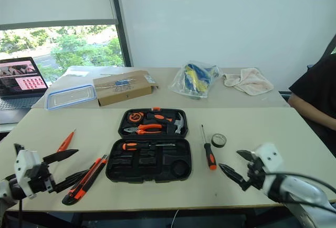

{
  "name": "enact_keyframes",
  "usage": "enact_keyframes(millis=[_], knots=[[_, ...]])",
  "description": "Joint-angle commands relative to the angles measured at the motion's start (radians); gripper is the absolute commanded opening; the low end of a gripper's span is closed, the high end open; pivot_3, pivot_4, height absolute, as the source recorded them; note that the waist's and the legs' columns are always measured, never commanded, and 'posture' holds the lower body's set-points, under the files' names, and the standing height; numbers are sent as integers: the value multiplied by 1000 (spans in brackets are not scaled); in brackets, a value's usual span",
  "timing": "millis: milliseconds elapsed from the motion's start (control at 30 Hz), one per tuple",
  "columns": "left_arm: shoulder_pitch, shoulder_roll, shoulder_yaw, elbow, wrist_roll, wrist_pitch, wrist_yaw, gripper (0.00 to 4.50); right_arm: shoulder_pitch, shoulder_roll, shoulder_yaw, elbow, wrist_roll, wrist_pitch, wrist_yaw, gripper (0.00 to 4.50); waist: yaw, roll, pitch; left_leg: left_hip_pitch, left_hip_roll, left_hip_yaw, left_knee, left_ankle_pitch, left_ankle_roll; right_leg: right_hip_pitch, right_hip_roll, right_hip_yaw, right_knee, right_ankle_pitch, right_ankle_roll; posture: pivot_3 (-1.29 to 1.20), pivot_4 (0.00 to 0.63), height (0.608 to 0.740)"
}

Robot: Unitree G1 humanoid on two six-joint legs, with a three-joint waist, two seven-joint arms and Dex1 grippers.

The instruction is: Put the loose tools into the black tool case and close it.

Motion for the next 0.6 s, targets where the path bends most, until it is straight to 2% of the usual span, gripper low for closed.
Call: enact_keyframes(millis=[33,233,500,600], knots=[[-29,15,-35,-46,-4,3,-2,4491,-103,18,32,-20,63,247,-108,4500,2,0,0,-1,0,-1,0,0,0,-1,1,-2,-1,0,0,0,150,740],[-53,10,-78,-79,-8,18,16,4491,-269,107,77,27,68,484,-227,4500,-2,0,0,-13,-1,-2,0,0,0,-7,3,-6,-2,1,2,0,150,740],[-69,16,-94,-72,-3,18,23,4491,-399,227,148,109,-3,524,-306,4500,-15,0,0,-11,-2,-1,1,1,-1,-3,5,-9,-4,0,2,0,150,740],[-72,15,-96,-70,-2,14,23,4500,-430,259,170,137,-31,535,-323,3855,-26,0,0,-10,-1,-1,2,1,-2,-2,4,-7,-4,0,2,0,150,740]])
